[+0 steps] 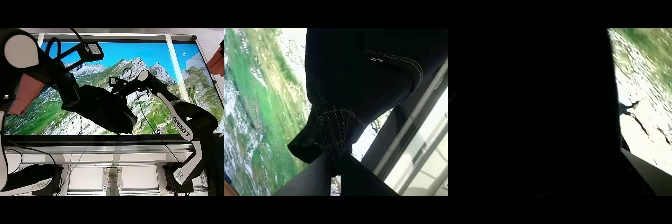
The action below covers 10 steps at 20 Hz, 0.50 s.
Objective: Fold the clothes and pants, and hang the long-sleeved shirts on hangers.
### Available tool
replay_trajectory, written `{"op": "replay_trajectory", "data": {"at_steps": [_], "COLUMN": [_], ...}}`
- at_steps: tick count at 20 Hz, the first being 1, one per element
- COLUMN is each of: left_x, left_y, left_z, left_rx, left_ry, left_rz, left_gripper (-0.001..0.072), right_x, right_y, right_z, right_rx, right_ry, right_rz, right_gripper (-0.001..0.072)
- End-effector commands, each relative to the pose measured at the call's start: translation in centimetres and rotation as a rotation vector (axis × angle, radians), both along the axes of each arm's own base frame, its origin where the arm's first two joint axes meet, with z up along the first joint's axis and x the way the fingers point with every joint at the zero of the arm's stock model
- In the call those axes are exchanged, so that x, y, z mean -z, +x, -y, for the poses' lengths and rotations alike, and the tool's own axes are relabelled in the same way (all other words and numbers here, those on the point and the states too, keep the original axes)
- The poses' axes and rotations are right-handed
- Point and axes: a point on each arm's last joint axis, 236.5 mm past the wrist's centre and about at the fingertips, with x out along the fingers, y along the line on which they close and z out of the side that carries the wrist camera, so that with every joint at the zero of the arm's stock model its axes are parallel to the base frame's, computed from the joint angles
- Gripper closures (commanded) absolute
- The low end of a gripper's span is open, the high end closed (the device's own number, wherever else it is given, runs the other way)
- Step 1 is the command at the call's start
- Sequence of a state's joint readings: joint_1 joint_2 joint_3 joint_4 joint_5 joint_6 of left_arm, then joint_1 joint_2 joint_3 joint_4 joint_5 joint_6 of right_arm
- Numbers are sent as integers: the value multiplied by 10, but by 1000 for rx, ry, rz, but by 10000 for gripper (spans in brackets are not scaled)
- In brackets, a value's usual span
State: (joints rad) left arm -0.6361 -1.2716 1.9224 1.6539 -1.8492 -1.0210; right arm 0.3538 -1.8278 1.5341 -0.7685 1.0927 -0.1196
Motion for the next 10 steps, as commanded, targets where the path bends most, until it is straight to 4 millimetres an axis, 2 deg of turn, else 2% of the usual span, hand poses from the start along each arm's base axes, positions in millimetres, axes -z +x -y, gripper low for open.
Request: {"op": "replay_trajectory", "data": {"at_steps": [1,5,6,8,9,10], "left_x": [-5,-6,-7,-7,-7,-7], "left_y": [0,-1,-1,-1,-1,-1], "left_z": [-6,-7,-7,-7,-7,-7], "left_rx": [-8,3,2,2,2,1], "left_ry": [8,9,9,9,9,9], "left_rz": [21,27,27,28,28,28], "left_gripper": [669,669,669,668,669,668], "right_x": [6,2,-2,0,6,11], "right_y": [-7,-5,-6,-11,-16,-21], "right_z": [-12,-17,-22,-29,-33,-36], "right_rx": [-36,-25,-19,-26,-39,-50], "right_ry": [17,50,73,87,83,79], "right_rz": [-14,-19,-29,-48,-63,-77], "right_gripper": [111,142,178,185,259,304]}}
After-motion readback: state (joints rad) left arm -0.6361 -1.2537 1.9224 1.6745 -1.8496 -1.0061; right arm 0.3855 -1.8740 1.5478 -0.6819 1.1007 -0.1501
